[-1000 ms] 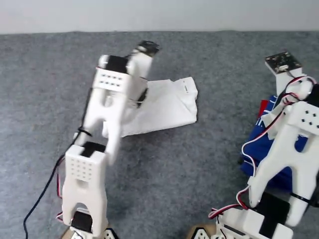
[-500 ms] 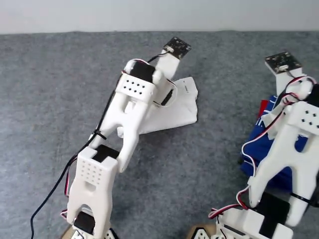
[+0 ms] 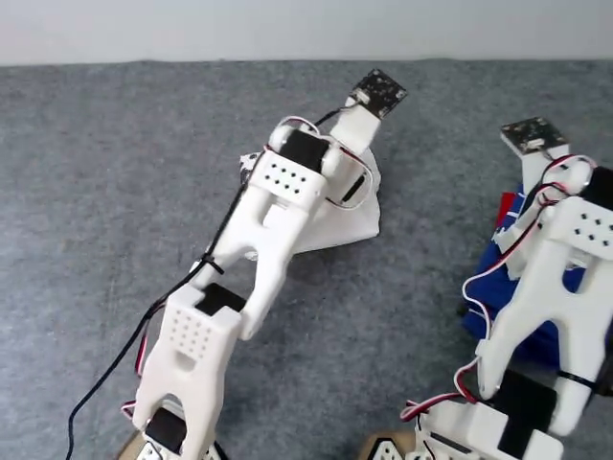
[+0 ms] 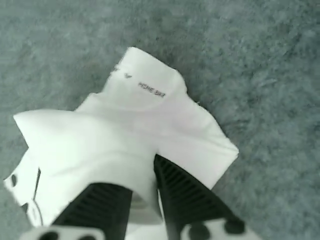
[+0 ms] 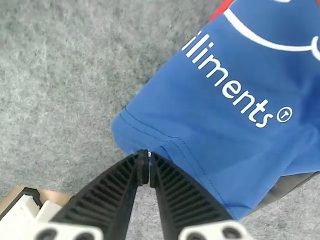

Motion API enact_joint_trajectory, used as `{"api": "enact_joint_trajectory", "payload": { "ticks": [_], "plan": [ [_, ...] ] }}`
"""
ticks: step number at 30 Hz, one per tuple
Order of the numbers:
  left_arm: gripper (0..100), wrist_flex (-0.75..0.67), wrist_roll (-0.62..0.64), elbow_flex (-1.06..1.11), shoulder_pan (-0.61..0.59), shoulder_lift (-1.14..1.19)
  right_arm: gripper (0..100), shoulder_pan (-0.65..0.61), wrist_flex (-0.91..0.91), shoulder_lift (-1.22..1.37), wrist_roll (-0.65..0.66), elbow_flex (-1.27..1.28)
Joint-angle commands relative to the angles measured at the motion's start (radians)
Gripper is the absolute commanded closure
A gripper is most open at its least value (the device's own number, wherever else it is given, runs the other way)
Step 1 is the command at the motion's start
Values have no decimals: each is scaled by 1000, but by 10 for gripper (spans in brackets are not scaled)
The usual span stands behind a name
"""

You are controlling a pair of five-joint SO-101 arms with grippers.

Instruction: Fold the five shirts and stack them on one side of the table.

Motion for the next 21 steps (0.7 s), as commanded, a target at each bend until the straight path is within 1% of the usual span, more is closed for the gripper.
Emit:
{"api": "enact_joint_trajectory", "payload": {
  "ticks": [1,3,5,8,10,12,16,19,21],
  "plan": [
    [984,-26,8,-108,11,23,987,-5,24,-48,-9,-8],
    [969,-26,9,-170,12,64,987,-8,24,-44,-11,-8],
    [919,-20,23,-231,14,109,987,-8,24,-42,-12,-8],
    [836,3,100,-317,11,157,987,-8,24,-44,-12,-8],
    [811,44,100,-381,9,173,987,-7,24,-44,-12,-8],
    [808,94,92,-441,9,181,987,-7,24,-45,-12,-8],
    [825,193,41,-524,-31,175,987,-7,24,-47,-11,-8],
    [912,256,-26,-568,-92,184,987,-7,24,-47,-12,-8],
    [972,276,-57,-549,-135,184,987,-7,24,-47,-12,-8]
  ]
}}
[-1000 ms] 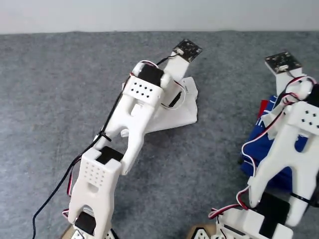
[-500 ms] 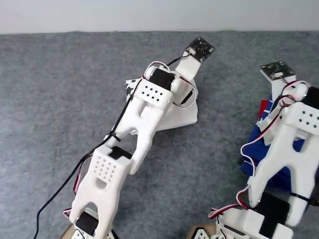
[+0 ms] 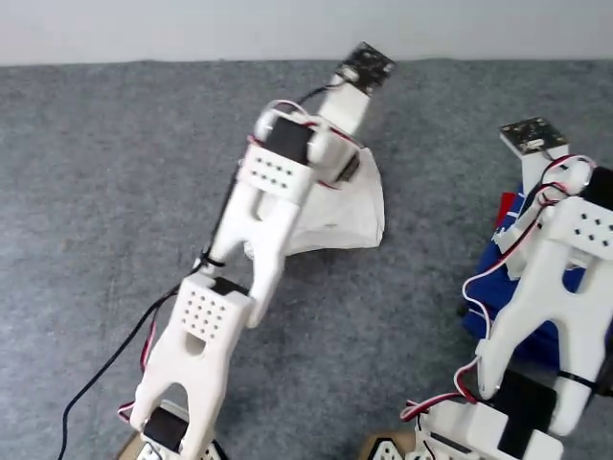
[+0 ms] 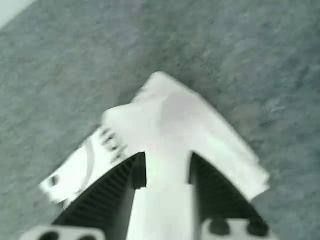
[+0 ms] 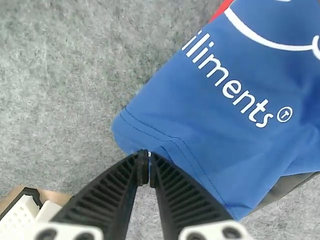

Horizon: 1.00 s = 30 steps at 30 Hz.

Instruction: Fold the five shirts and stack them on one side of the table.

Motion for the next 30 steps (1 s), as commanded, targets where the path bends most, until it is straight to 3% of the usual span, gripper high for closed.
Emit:
{"api": "enact_joint_trajectory", "payload": {
  "ticks": [1,8,21,25,30],
  "plan": [
    [987,38,-60,-8,-74,-14,987,-7,24,-45,-12,-9],
    [985,137,-89,133,-84,-18,987,-10,24,-44,-12,-9],
    [985,94,-89,584,-60,-92,987,-5,25,-47,-12,-9],
    [985,92,-91,593,-61,-66,987,-5,25,-42,-12,-9],
    [985,115,-87,444,-97,-146,987,-19,13,-42,-14,-11]
  ]
}}
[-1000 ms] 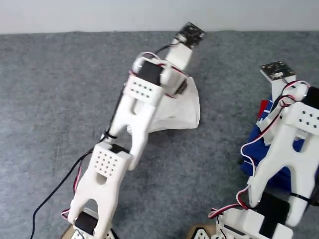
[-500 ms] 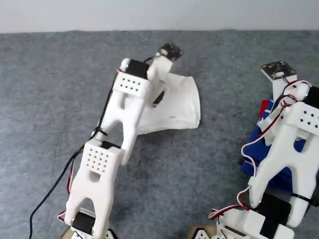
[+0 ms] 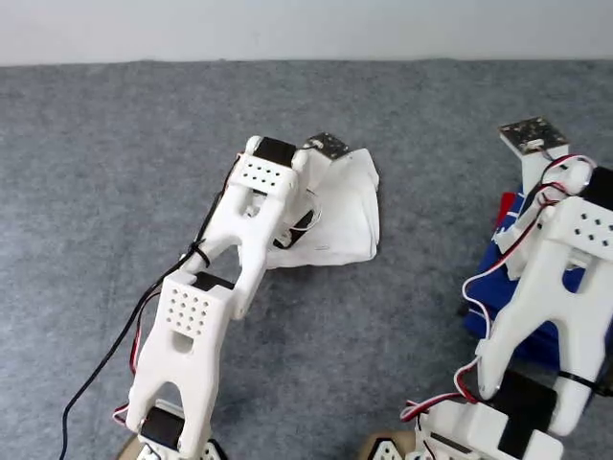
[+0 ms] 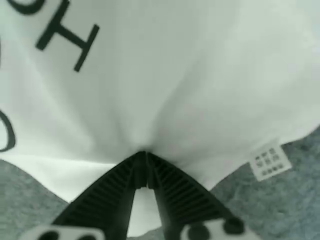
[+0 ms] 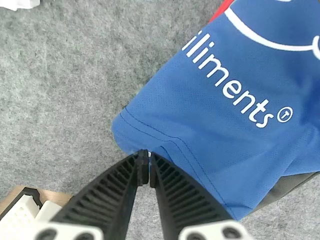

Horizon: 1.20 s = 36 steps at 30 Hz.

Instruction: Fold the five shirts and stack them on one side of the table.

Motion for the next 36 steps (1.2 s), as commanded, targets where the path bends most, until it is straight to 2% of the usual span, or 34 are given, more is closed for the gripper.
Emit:
{"api": "enact_joint_trajectory", "payload": {
  "ticks": [1,4,10,14,19,26,32,36],
  "plan": [
    [985,17,-6,-127,-31,-121,987,-30,4,-42,-14,-11],
    [985,28,-6,-208,-54,-178,987,-88,-28,-42,-17,-11],
    [985,31,97,-236,-183,-318,987,-295,-193,-24,-155,-11],
    [985,32,100,-186,-272,-410,987,-432,-335,74,-167,-12],
    [985,25,89,-61,-350,-480,989,-538,-503,208,-166,-12],
    [985,-140,64,42,-376,-446,989,-677,-719,332,-163,-12],
    [985,-242,66,39,-365,-330,988,-710,-917,478,-161,-35],
    [985,-276,66,39,-344,-265,988,-659,-949,664,-160,-204]
  ]
}}
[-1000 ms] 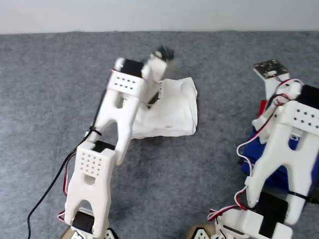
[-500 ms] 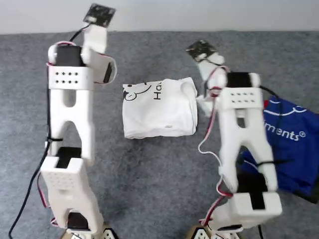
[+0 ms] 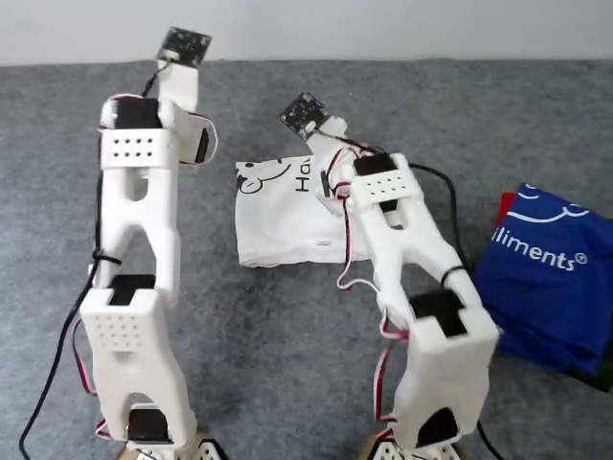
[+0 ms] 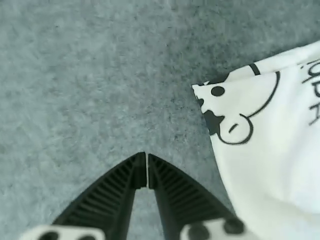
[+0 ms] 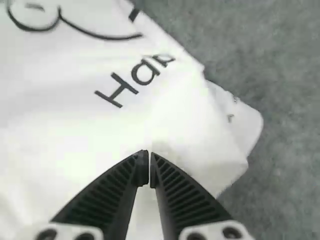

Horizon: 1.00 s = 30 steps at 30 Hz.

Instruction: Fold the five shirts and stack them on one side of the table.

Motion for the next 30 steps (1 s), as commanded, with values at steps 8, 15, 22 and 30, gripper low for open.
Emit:
{"api": "enact_joint_trajectory", "payload": {
  "ticks": [8,15,22,30],
  "plan": [
    [985,-51,-2,-15,46,20,989,151,151,455,-8,-715],
    [985,-129,-2,-10,123,25,989,120,473,572,-9,-1102],
    [985,-92,-2,-24,152,77,987,81,751,611,-11,-1343],
    [985,-51,-3,-39,87,80,987,87,851,616,-12,-1375]
  ]
}}
